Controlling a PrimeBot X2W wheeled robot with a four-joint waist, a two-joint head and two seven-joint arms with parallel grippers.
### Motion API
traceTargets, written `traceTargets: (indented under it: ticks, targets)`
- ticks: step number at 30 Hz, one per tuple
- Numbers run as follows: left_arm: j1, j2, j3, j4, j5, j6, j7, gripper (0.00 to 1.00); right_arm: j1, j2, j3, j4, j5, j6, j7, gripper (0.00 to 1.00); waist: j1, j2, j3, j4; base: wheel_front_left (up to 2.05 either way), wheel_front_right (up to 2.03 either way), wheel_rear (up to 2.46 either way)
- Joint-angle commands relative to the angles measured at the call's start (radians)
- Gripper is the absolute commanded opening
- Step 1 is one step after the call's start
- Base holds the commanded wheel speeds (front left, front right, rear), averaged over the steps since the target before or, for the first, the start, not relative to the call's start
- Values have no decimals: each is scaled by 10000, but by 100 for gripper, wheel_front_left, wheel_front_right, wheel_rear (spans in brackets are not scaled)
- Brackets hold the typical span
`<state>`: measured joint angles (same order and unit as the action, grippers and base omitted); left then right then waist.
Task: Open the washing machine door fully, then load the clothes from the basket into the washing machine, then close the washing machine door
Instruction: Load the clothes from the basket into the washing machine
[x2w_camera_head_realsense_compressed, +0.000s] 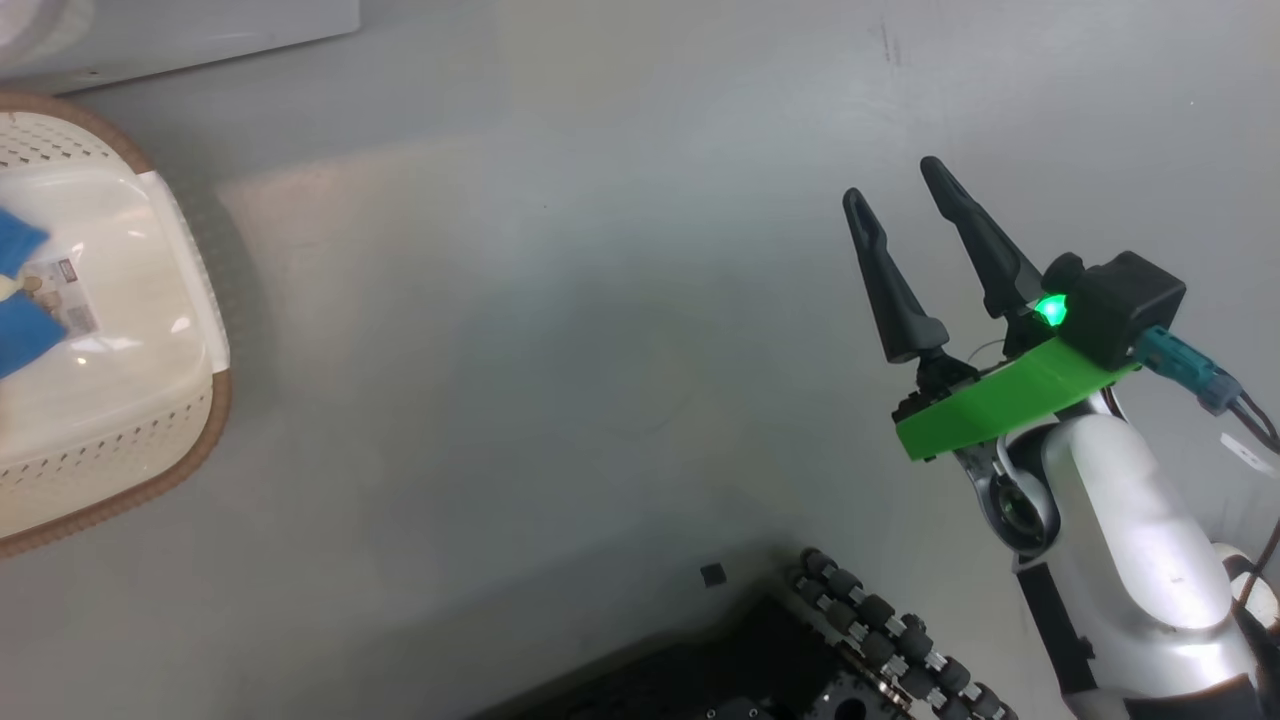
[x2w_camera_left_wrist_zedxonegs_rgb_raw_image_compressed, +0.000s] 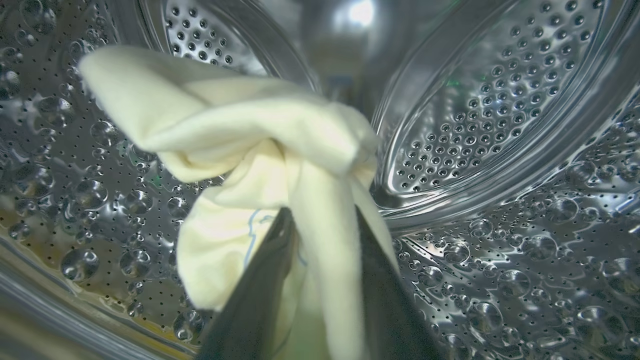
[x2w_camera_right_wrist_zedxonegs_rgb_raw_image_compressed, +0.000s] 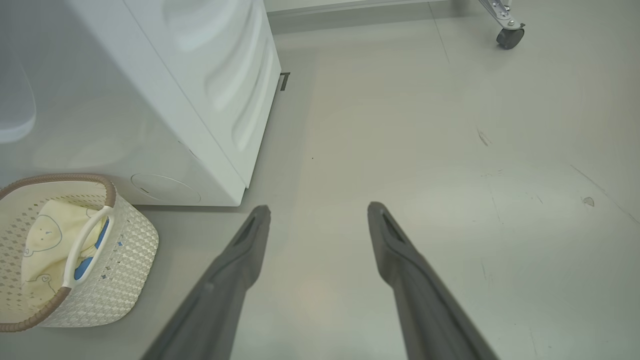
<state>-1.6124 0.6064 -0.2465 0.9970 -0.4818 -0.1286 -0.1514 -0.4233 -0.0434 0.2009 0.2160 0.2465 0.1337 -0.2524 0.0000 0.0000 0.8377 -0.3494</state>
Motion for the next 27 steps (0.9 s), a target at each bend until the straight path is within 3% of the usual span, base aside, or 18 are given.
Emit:
traceTargets:
  ticks: [1, 13, 27]
  targets:
    - [-214, 514, 7, -193, -61, -20, -64, 100, 205, -68, 96, -222, 25, -30, -93, 100, 0, 0, -20, 28, 0, 0, 0]
    - [627, 347, -1135, 235, -839, -21, -649, 100, 205, -68, -208, -165, -309, -30, -93, 100, 0, 0, -725, 420, 0, 0, 0]
    - [3172, 90, -2480, -405, -1813, -21, -1043, 100, 485, -68, -598, -10, -941, -30, -93, 100, 0, 0, -2523, 1159, 0, 0, 0]
